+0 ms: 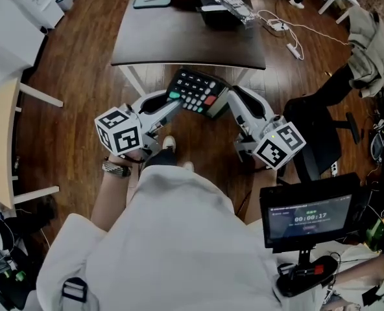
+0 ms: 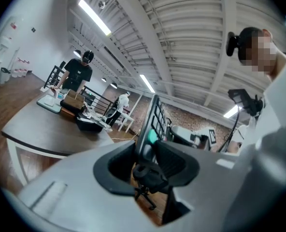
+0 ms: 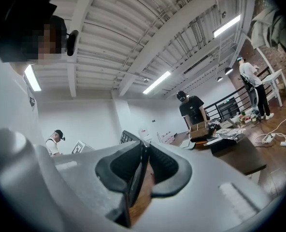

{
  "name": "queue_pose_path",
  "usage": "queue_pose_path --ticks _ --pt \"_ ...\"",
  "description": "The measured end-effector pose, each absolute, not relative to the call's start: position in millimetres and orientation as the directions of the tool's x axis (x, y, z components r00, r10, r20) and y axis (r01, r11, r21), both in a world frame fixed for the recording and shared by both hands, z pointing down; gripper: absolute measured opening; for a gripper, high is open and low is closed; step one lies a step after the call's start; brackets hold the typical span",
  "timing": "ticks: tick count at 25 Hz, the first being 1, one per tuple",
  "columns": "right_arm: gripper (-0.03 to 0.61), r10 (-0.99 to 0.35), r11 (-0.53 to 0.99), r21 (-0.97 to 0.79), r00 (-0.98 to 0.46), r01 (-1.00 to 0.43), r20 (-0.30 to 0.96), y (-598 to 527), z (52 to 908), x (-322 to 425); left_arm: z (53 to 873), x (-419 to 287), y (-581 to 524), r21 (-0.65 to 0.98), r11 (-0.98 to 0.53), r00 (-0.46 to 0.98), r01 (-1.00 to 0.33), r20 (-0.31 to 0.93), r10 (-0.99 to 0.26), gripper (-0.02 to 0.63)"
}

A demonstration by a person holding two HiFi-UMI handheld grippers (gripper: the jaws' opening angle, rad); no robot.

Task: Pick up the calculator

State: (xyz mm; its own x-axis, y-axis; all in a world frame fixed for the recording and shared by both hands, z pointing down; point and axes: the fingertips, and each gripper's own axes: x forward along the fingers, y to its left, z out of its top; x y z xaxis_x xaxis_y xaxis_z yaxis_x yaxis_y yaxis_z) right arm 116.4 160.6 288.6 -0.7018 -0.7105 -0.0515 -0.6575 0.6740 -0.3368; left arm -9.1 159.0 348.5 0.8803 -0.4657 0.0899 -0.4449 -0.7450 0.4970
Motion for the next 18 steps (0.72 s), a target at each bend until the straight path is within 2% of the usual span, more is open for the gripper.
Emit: queue_pose_path --ticks 18 --pt "0.061 -0.726 0.658 -0.332 -0.686 -0.676 -0.042 174.6 284.6 94.3 343.5 -31.1 175.1 0.504 -0.743 0.882 -0.441 0.089 -0.463 0.143"
